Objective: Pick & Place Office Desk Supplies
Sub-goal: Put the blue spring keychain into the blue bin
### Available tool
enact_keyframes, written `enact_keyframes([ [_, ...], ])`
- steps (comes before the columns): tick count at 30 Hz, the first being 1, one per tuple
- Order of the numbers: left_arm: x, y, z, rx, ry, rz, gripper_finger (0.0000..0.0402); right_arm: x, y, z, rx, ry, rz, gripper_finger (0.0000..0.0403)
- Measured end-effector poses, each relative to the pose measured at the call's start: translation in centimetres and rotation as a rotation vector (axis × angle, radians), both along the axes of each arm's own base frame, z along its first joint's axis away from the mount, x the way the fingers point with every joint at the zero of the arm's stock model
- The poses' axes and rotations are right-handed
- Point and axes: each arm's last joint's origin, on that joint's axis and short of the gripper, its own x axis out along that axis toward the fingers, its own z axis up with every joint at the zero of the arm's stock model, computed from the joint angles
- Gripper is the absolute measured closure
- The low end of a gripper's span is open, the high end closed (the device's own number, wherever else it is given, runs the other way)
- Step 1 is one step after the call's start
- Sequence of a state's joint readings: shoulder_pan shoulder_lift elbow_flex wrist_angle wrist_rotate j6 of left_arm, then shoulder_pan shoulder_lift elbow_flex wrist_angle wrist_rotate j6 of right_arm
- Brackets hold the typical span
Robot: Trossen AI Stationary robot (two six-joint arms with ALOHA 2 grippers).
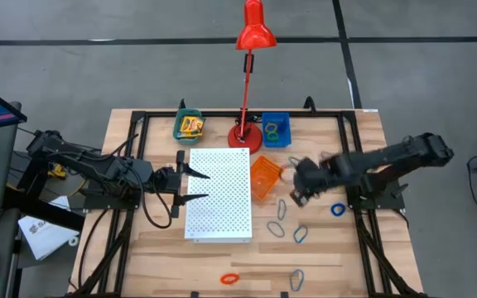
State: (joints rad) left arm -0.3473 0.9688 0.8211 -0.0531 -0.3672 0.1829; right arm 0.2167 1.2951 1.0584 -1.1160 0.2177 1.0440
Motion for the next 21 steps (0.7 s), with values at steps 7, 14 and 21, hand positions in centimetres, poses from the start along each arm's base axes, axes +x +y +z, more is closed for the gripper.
enact_keyframes([
  [7, 0.0, 0.0, 0.1, -0.008, -0.01, 0.001, 0.0183, -1.5, 4.8, -2.2, -0.018, 0.18, -0.14, 0.0291],
  [14, 0.0, 0.0, 0.2, -0.021, -0.019, 0.002, 0.0183, -1.3, 6.7, -4.8, -0.051, 0.37, -0.158, 0.0265],
  [21, -0.1, -0.6, 0.3, -0.027, -0.032, -0.027, 0.0183, -1.2, 7.0, -8.1, -0.063, 0.566, -0.089, 0.0226],
])
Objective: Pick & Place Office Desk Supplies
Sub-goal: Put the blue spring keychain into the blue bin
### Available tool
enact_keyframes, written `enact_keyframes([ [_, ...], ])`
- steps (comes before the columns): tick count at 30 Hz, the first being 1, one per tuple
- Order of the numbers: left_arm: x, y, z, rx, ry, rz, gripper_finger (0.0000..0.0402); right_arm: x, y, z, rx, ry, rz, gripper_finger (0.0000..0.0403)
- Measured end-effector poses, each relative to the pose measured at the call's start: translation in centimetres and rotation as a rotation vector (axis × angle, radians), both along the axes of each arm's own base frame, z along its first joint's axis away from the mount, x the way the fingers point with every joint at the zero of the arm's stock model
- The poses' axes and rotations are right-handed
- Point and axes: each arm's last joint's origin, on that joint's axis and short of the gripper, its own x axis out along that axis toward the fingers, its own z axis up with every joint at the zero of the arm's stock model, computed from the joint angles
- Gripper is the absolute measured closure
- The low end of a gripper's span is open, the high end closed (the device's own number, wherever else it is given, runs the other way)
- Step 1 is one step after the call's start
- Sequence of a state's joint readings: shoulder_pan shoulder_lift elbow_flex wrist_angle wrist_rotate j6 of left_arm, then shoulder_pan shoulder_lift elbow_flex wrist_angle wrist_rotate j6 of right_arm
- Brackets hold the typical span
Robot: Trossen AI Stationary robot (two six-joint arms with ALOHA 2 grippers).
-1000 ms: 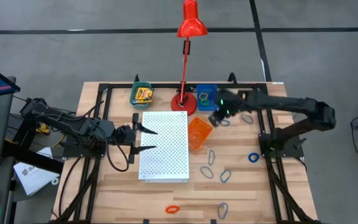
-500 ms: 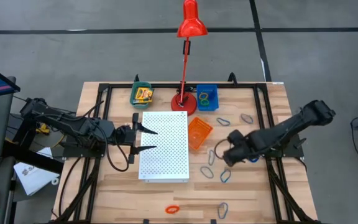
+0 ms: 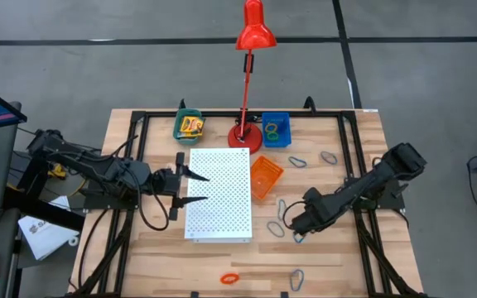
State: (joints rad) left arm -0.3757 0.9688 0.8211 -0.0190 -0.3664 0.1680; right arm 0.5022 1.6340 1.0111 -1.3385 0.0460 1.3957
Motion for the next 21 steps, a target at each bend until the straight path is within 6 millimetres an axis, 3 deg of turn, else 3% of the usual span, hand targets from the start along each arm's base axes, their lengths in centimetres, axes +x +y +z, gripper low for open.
enact_keyframes([
  [5, -0.1, -0.5, 0.2, 0.0, -0.017, -0.023, 0.0183, -1.9, -0.3, -2.2, 0.037, 0.073, 0.008, 0.0219],
  [11, -0.2, -0.6, 0.3, -0.002, -0.027, -0.029, 0.0183, -3.7, -0.3, -2.9, 0.096, -0.074, -0.003, 0.0231],
  [16, -0.1, -0.6, 0.4, -0.007, -0.043, -0.029, 0.0183, -5.8, -0.9, -3.9, 0.093, -0.097, -0.013, 0.0238],
  [21, -0.1, -0.6, 0.5, -0.01, -0.05, -0.029, 0.0183, -6.4, -1.4, -4.9, 0.113, -0.145, -0.013, 0.0238],
])
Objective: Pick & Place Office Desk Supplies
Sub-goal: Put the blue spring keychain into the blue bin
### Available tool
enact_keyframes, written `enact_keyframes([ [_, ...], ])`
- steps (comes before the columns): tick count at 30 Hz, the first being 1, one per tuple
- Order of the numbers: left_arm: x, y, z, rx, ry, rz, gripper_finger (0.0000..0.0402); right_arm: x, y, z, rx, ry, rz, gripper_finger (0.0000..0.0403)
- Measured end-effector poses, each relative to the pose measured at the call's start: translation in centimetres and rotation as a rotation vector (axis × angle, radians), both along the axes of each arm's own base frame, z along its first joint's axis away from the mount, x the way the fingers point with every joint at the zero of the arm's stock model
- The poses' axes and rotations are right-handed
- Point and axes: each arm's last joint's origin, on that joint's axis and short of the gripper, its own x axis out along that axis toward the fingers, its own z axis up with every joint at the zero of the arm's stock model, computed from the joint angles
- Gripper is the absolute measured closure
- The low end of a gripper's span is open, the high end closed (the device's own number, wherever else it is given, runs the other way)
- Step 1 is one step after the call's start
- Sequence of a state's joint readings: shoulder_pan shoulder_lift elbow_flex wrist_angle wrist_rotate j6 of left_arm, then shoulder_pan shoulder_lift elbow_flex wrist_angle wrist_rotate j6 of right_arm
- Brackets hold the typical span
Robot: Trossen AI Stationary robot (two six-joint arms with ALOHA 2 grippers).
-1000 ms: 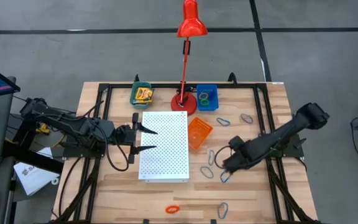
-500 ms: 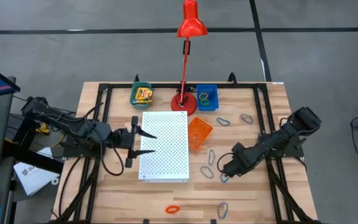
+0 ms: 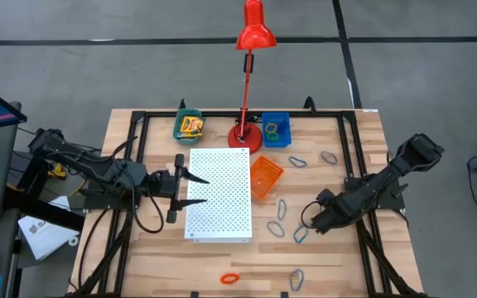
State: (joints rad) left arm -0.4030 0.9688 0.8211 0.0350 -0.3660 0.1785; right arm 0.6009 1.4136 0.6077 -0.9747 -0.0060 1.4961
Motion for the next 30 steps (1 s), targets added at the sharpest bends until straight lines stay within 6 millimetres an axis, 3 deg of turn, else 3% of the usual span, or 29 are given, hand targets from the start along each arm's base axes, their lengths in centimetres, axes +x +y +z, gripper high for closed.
enact_keyframes([
  [9, 0.0, 0.0, 0.2, -0.007, -0.015, 0.0, 0.0183, -0.6, -0.5, -1.0, 0.027, -0.014, 0.081, 0.0261],
  [17, 0.0, 0.0, 0.2, -0.012, -0.023, 0.0, 0.0183, -0.3, -0.7, -0.4, 0.094, -0.115, 0.111, 0.0386],
  [21, -0.1, -0.3, 0.2, -0.012, -0.024, -0.012, 0.0183, -0.2, -0.2, -0.2, 0.069, -0.15, 0.099, 0.0389],
  [25, -0.1, -0.4, 0.2, -0.007, -0.023, -0.021, 0.0183, 2.5, 2.2, 1.9, 0.02, -0.448, 0.132, 0.0397],
  [28, -0.1, -0.4, 0.2, -0.004, -0.021, -0.021, 0.0183, 3.8, 3.1, 3.1, -0.074, -0.571, 0.173, 0.0399],
  [30, -0.1, -0.4, 0.2, -0.003, -0.019, -0.021, 0.0183, 5.1, 3.9, 4.8, -0.113, -0.696, 0.194, 0.04],
])
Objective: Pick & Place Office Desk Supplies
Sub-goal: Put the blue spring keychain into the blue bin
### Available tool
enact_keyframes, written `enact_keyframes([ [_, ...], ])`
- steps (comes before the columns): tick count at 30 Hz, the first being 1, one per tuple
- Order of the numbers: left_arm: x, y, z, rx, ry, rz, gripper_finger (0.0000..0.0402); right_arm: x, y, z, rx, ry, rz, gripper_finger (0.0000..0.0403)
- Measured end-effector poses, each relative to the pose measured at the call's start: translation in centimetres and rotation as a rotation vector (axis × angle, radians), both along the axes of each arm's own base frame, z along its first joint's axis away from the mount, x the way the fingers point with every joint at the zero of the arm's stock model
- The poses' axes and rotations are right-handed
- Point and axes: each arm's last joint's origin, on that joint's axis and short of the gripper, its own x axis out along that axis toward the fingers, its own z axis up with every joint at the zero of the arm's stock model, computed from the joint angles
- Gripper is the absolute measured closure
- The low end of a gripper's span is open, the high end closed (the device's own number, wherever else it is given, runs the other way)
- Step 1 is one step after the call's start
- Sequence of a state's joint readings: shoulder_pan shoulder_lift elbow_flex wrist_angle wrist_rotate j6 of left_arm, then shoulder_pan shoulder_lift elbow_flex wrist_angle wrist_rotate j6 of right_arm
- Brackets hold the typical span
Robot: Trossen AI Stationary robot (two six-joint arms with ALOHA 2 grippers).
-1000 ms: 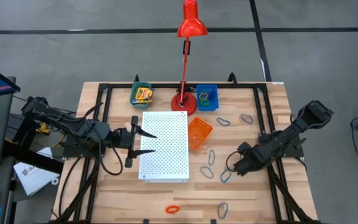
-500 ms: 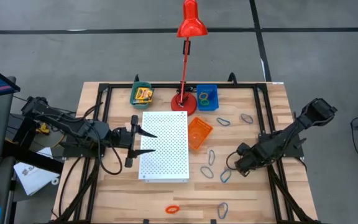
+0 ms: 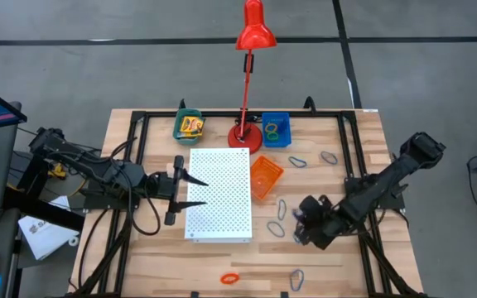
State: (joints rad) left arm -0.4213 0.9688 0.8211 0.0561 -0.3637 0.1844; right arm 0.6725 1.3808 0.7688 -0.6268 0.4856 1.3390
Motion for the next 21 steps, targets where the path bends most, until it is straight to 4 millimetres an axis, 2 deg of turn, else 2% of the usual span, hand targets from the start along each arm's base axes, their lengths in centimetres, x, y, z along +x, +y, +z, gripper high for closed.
enact_keyframes([
  [5, 0.0, 0.0, 0.0, 0.003, 0.002, 0.002, 0.0183, 1.9, -0.8, 1.7, -0.158, -0.107, 0.029, 0.0401],
  [10, 0.0, 0.0, 0.0, 0.001, -0.003, 0.004, 0.0183, 4.1, -4.1, 2.5, -0.265, -0.117, 0.071, 0.0402],
  [15, 0.0, 0.0, 0.0, 0.0, -0.005, 0.004, 0.0183, 6.8, -9.2, 3.2, -0.337, -0.115, 0.108, 0.0403],
  [21, 0.0, 0.0, -0.1, 0.005, 0.006, 0.004, 0.0183, 7.8, -17.7, 3.8, -0.338, -0.127, 0.077, 0.0403],
])
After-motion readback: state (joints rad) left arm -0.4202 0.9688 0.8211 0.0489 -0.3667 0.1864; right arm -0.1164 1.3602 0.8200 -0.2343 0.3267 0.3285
